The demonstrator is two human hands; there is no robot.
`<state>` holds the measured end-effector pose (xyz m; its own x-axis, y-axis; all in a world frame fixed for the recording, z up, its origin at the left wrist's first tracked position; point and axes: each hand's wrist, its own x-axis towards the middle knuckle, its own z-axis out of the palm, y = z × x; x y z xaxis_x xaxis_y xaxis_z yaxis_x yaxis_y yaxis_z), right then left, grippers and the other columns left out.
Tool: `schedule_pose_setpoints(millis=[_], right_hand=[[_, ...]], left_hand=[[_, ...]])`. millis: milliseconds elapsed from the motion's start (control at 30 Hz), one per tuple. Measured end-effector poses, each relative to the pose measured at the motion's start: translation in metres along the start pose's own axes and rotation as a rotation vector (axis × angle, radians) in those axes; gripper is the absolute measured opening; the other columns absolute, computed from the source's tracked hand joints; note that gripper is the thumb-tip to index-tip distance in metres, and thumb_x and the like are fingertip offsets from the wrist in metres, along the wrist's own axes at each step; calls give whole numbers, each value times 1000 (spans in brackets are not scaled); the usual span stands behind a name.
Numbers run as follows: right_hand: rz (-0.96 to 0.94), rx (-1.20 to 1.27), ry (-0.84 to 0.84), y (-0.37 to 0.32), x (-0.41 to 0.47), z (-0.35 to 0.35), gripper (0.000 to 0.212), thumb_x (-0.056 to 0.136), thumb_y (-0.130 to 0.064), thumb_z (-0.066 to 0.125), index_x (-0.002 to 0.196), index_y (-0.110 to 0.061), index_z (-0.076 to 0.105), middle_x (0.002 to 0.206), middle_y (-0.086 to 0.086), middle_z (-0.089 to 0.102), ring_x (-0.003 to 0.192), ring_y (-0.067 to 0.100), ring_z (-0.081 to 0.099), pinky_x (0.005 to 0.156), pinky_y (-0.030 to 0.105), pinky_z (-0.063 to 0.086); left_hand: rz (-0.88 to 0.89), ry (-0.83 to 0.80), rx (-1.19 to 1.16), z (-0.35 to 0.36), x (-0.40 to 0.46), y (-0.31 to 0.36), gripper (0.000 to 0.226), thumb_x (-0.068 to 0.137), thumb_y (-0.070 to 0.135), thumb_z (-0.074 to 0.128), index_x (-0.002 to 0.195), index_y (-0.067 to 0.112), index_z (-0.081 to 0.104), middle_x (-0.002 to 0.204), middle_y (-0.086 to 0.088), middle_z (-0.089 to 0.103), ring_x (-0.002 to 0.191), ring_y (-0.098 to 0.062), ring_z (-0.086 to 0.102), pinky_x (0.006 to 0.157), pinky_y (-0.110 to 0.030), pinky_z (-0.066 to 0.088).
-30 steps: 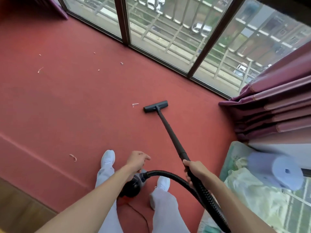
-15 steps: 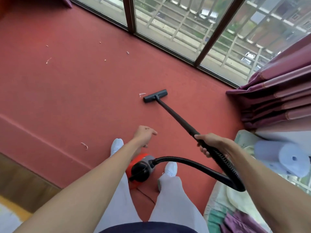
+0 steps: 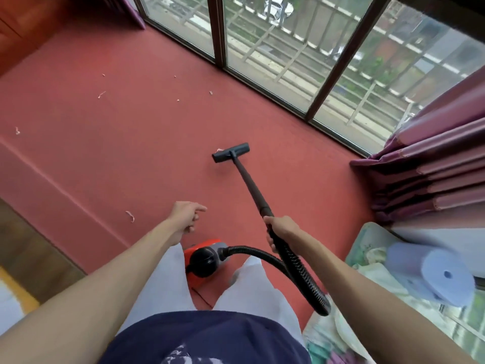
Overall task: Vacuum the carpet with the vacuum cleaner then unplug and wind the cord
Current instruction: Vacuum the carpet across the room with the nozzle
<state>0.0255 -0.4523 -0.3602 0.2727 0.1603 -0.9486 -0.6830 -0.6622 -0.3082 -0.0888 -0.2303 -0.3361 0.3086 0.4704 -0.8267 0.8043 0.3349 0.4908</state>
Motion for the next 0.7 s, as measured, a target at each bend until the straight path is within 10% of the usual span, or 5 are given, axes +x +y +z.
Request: schedule_pose_setpoints(millis=[333, 700], right_hand=[[91, -49, -38, 41, -45, -25, 31, 96, -32, 56, 83, -4, 50, 50, 7, 45, 37, 18, 42, 39, 24, 38], [170, -22, -94, -18, 11, 45, 31, 101, -31, 45, 79, -9, 41, 52, 6, 40, 31, 16, 37, 35, 19, 36]], left_hand=[[45, -178, -21, 76, -56, 13, 14, 88, 9, 55, 90, 4, 68, 57, -2, 42, 39, -12, 29, 38, -20, 28], [-81, 6, -348, 58, -20, -10, 20, 84, 7, 51, 78, 9, 69, 56, -2, 44, 37, -12, 30, 37, -18, 28]])
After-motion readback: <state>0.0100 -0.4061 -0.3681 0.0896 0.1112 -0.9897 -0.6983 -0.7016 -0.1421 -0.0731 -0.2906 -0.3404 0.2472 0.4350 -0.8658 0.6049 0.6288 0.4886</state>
